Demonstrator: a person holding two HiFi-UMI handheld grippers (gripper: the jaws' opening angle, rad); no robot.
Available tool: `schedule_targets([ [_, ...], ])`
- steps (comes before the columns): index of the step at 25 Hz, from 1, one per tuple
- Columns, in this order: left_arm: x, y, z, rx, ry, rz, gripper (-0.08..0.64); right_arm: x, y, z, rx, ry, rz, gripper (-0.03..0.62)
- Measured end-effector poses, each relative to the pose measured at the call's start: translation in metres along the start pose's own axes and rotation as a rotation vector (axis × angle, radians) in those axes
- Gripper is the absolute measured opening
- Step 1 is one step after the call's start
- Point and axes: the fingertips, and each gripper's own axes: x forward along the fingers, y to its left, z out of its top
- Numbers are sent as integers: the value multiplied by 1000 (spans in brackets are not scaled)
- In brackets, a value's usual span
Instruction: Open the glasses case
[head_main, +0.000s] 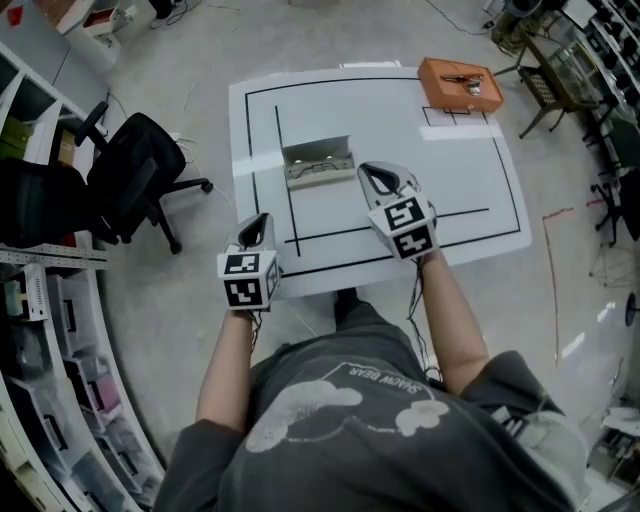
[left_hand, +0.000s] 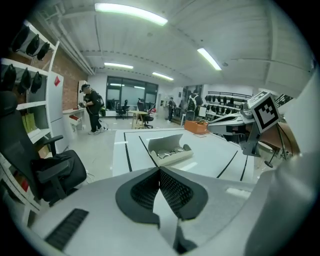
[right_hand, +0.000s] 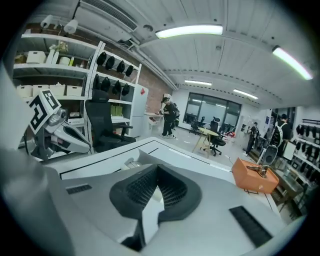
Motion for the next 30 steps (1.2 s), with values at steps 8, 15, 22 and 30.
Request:
schedule_targets([
  [8, -41, 6, -3, 38, -47, -76, 2, -45, 41, 0, 69, -9, -86, 0],
  [15, -74, -8, -7, 72, -85, -158, 2, -89, 68, 1, 94, -22, -178, -2],
  [22, -127, -12, -26, 94, -111, -223, 2, -135, 122, -5, 119, -25, -242, 0],
  [30, -195, -24, -58, 124, -112, -293, 2, -199, 187, -16, 136, -8, -309, -2],
])
